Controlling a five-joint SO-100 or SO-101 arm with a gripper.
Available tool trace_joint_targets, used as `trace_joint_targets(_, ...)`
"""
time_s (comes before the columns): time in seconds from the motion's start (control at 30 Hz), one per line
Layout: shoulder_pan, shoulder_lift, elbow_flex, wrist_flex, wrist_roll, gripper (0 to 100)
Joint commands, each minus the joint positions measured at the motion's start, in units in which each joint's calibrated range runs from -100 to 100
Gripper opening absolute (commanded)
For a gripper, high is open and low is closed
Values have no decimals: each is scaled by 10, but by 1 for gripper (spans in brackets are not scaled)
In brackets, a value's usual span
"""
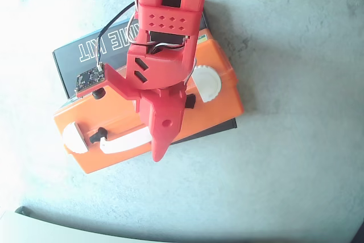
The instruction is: Grab the white handle of the orange box
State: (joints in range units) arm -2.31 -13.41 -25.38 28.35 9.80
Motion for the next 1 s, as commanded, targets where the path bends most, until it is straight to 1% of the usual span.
trace_joint_targets(0.0, 6, 27, 3, -1, -1, 1)
trace_joint_targets(0.27, 20, 27, 16, -94, -9, 1)
trace_joint_targets(0.33, 33, 27, 41, -118, -49, 1)
trace_joint_targets(0.4, 48, 25, 88, -160, -110, 1)
trace_joint_targets(0.43, 53, 22, 114, -187, -141, 1)
trace_joint_targets(0.5, 63, 17, 165, -244, -181, 1)
trace_joint_targets(0.57, 67, 16, 221, -298, -201, 1)
trace_joint_targets(0.67, 68, 12, 272, -337, -201, 1)
trace_joint_targets(0.77, 67, -1, 283, -304, -201, 1)
trace_joint_targets(0.83, 63, -7, 287, -255, -201, 1)
trace_joint_targets(0.97, 60, -10, 318, -123, -200, 1)
